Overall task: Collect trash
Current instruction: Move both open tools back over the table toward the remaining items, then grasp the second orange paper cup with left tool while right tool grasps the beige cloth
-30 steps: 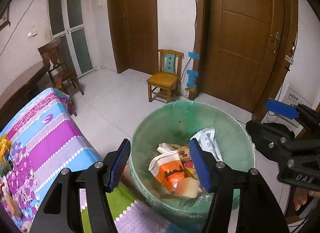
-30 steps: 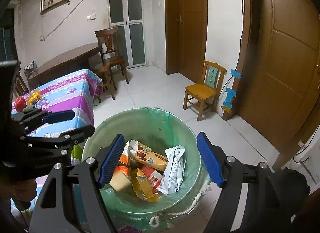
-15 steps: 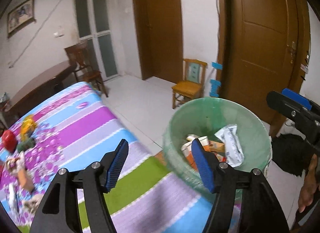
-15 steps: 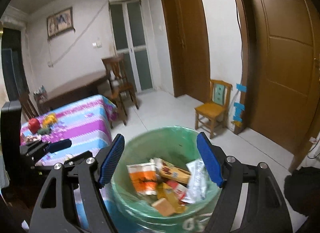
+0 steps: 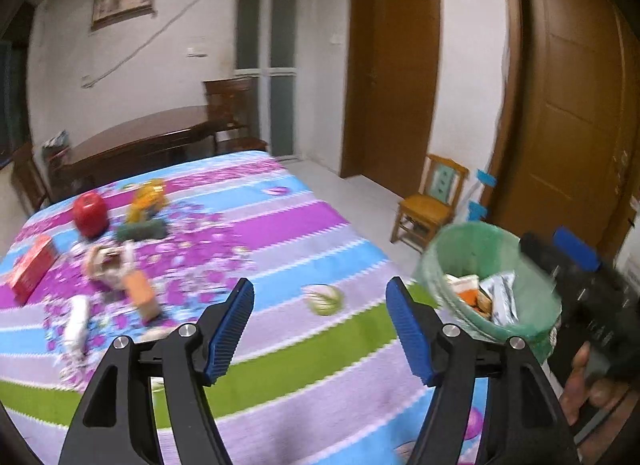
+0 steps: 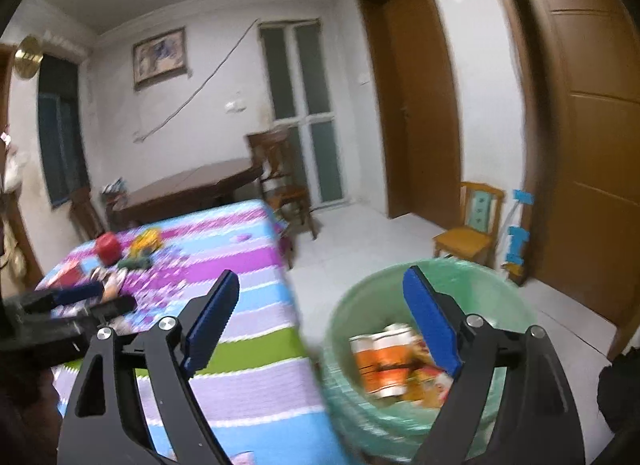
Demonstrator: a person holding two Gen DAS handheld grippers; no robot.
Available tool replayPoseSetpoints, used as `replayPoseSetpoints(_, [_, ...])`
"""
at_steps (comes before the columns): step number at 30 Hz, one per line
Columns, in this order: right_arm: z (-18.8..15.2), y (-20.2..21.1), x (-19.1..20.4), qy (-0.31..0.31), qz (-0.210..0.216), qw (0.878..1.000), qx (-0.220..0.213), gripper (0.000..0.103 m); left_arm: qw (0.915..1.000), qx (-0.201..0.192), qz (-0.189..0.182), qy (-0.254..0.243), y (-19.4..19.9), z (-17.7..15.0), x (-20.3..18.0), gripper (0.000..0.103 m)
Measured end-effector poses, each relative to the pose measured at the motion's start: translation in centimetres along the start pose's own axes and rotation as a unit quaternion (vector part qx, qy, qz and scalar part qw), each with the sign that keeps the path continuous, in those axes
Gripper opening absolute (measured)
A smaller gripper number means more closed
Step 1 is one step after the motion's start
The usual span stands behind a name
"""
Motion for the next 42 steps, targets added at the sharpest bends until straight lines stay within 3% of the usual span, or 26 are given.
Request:
replayPoseSetpoints(5, [-1.3, 0.6, 7.1, 0.071, 0.08, 0.994, 0.025, 0.084, 0.9977, -0.026, 0.036, 0.051, 4.0, 0.9, 5.6, 0.072])
replayPoseSetpoints(7, [-2.0, 1.1, 10.2, 0.105, 0.13, 0.985, 0.04, 0.089, 0.996, -0.03, 0.052, 0.066, 5.3, 1.5, 8.3, 0.075])
replayPoseSetpoints(11, [-3.3, 2.1, 14.9, 0.173, 0.191, 0.965, 0.056, 0.095, 0.9886, -0.033, 0.108, 0.1, 8.7, 3.1, 16.5, 0.078])
replayPoseSetpoints(15, [-4.8, 2.2, 18.3, 0.224, 0.222, 0.946, 0.071, 0.097, 0.978, -0.031, 0.138, 0.154, 11.2, 4.0, 23.8, 0.082])
replayPoseSetpoints(20, [-6.1, 1.0, 21.0, 0.237, 0.242, 0.935, 0.107, 0.097, 0.9697, -0.031, 0.167, 0.176, 12.1, 4.8, 28.2, 0.082])
replayPoseSetpoints(22, [-6.5, 0.2, 21.9, 0.234, 0.248, 0.932, 0.123, 0.097, 0.9681, -0.024, 0.171, 0.182, 11.6, 5.0, 29.3, 0.083])
replayPoseSetpoints(28, [-7.0, -2.2, 24.3, 0.219, 0.251, 0.927, 0.174, 0.097, 0.9663, 0.03, 0.124, 0.223, 4.8, 4.5, 29.8, 0.083])
replayPoseSetpoints(34, [-8.0, -4.0, 25.9, 0.227, 0.254, 0.917, 0.209, 0.097, 0.9516, 0.083, 0.147, 0.257, -1.6, 3.5, 32.3, 0.086])
replayPoseSetpoints(37, [-8.7, -4.9, 26.3, 0.223, 0.261, 0.91, 0.232, 0.078, 0.944, 0.122, 0.153, 0.266, -3.5, 1.8, 32.9, 0.083])
replayPoseSetpoints(39, [-8.6, -5.0, 26.4, 0.214, 0.267, 0.91, 0.233, 0.067, 0.9446, 0.132, 0.135, 0.268, -4.3, 0.8, 33.0, 0.07])
replayPoseSetpoints(40, [-8.6, -4.9, 26.5, 0.211, 0.276, 0.907, 0.238, 0.049, 0.9457, 0.123, 0.136, 0.269, -4.0, 0.8, 33.1, 0.063])
replayPoseSetpoints(42, [-8.6, -4.7, 26.5, 0.208, 0.276, 0.909, 0.235, 0.049, 0.9475, 0.098, 0.13, 0.275, -2.7, 1.5, 33.0, 0.049])
Point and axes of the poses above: each gripper's, at about its wrist camera, not at the fingertips, and y roughly against the way its jaws point, x to its left, z to its top, the point moved 8 cm from there along -y, roughly the way its jaws point, and after that the axes turned 15 degrees about -z, right-handed, at the moved point
